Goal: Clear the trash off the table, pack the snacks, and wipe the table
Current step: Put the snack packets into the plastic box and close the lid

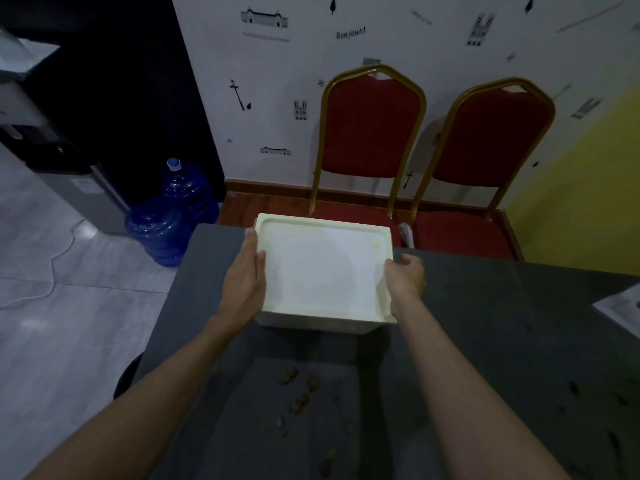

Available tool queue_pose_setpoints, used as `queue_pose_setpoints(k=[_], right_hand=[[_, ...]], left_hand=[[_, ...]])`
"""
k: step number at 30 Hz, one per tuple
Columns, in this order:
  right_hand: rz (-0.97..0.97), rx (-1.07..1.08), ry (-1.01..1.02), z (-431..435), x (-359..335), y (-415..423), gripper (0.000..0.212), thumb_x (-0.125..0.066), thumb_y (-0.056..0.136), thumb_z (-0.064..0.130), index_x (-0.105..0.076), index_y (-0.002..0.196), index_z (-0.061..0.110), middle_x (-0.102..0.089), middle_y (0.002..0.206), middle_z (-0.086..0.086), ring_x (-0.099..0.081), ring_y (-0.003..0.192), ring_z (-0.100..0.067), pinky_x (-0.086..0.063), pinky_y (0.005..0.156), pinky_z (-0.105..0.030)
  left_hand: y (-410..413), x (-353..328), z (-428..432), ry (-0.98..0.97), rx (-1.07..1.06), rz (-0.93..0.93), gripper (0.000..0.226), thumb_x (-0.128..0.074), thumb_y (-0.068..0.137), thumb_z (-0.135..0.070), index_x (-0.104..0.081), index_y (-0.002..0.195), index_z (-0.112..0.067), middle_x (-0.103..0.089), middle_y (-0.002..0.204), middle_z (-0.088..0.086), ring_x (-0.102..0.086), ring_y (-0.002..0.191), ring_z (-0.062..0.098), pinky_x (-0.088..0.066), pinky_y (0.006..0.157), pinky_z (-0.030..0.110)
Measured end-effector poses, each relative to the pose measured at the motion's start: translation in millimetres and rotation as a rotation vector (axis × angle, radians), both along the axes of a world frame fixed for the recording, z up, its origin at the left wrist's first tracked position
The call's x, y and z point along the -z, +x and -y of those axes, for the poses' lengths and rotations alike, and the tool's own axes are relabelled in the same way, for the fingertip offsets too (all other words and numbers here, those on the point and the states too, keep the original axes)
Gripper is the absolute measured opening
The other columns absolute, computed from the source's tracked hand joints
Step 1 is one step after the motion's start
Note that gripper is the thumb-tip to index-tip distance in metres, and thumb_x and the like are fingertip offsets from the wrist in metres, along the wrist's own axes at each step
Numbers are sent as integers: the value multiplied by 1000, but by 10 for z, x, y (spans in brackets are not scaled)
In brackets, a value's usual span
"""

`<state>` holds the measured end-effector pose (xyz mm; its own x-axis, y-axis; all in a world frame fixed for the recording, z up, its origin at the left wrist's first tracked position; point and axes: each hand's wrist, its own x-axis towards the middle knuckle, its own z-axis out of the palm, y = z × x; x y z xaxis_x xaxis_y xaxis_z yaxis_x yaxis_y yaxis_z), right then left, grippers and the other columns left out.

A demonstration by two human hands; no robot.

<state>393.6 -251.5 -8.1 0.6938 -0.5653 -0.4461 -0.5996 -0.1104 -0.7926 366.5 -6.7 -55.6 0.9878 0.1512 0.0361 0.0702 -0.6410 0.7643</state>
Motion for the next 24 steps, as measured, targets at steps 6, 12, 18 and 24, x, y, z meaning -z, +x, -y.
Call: queue_pose_setpoints(k=[6, 12, 18, 24], right_hand=[[-151, 22, 238, 166, -27, -56, 14, -65, 90, 25, -62, 86, 12, -69, 91, -8, -67, 80, -24, -56, 69, -39], [-49, -6, 219, 36, -271, 52, 20, -65, 91, 23, -55, 75, 15, -67, 87, -6, -65, 80, -23, -56, 84, -46], [71, -111, 285, -554, -338, 201, 18, -57, 96, 19, -52, 78, 19, -67, 91, -3, -65, 87, -20, -56, 80, -40], [25, -214, 296, -1007, -80, 280, 20, -51, 98, 15, -56, 78, 16, -64, 84, -2, -61, 73, -15, -49, 55, -28]], left_hand=[[71, -83, 27, -277, -406, -250, 47, -30, 99, -49, -57, 81, -15, -56, 77, 2, -57, 76, 20, -39, 68, 31], [133, -174, -254, -358, -334, -157, 54, -43, 93, -54, -64, 87, -5, -67, 81, 7, -64, 74, 21, -52, 70, 35], [385, -366, -798, -308, -438, -85, 50, -38, 95, -54, -51, 69, -12, -50, 64, 2, -43, 60, 14, -32, 57, 30], [443, -174, -1260, -300, -527, -181, 49, -38, 95, -55, -62, 86, -13, -60, 89, 9, -52, 84, 23, -45, 81, 40]])
